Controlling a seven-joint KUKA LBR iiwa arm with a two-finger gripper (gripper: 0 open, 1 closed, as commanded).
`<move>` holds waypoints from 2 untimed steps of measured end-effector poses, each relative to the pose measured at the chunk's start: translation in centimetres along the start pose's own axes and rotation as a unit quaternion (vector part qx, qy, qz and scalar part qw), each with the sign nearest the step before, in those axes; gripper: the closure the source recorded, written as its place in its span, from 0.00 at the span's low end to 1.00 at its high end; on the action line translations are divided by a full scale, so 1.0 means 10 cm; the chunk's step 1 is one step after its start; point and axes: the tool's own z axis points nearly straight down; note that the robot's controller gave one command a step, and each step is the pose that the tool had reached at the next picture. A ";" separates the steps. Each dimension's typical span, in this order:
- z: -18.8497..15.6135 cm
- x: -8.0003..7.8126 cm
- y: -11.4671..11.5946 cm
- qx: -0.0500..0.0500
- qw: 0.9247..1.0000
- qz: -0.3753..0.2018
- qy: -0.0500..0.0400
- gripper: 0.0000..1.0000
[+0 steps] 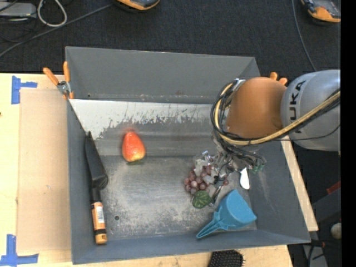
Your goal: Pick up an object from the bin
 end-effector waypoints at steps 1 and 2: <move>0.08 -0.09 -0.09 0.000 0.998 0.057 -0.001 1.00; 0.23 -0.12 -0.18 0.000 0.991 0.132 -0.009 1.00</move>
Offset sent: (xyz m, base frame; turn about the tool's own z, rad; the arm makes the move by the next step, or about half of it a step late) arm 0.0136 -0.0139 -0.0302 0.2624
